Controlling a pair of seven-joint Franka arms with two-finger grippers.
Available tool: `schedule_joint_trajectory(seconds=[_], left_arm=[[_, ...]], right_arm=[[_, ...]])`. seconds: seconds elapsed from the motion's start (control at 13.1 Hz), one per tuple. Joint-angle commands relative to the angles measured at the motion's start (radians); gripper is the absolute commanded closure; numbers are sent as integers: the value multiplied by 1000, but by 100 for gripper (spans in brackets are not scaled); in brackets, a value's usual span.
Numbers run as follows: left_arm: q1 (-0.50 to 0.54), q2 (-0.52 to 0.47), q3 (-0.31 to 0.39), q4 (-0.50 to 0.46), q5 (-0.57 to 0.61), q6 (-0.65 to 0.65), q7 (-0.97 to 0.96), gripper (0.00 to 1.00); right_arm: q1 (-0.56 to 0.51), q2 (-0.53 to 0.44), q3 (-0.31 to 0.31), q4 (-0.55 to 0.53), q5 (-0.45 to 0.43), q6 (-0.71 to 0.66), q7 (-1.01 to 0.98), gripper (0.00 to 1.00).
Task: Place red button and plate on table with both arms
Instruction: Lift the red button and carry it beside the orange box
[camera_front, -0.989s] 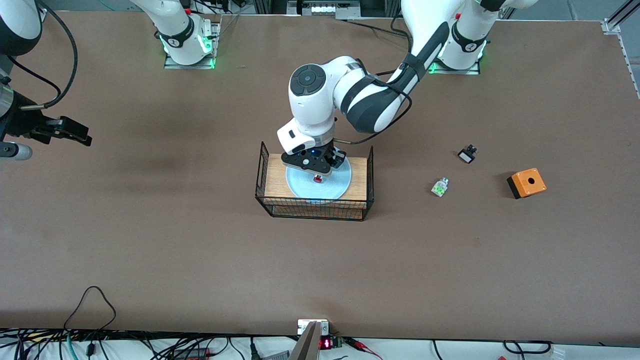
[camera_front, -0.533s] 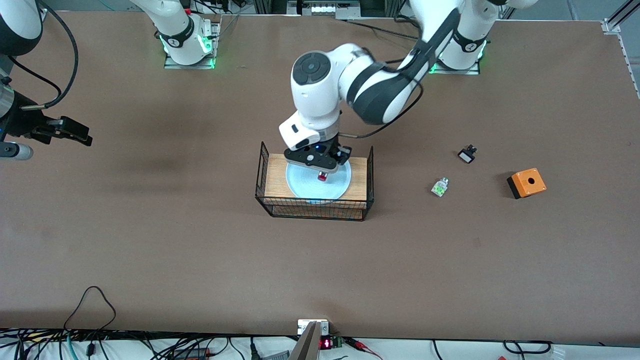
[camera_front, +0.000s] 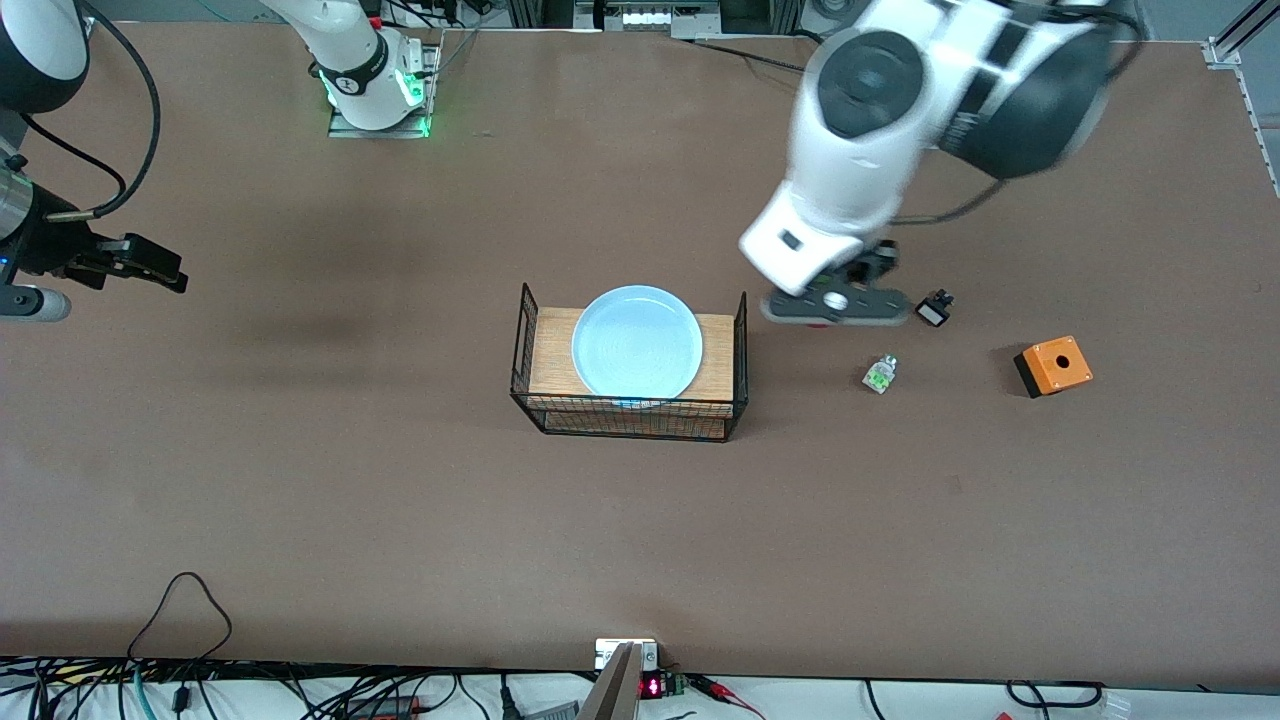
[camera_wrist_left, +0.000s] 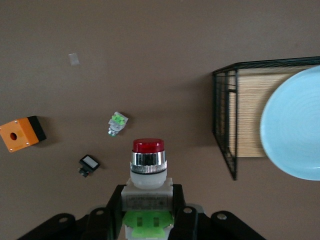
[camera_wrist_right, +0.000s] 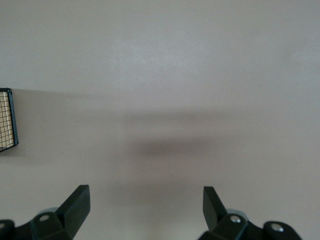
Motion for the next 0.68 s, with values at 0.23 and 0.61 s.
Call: schedule_joint_trajectory(seconds=[0.23,0.61], left_arm=[[293,56,-12,-43,-27,-2,380,91],[451,191,-3,-143,-18,143,616,91]], right_arm=[[7,20,8,33,11,1,2,0],[117,8,46,36,152,-18,354,0]])
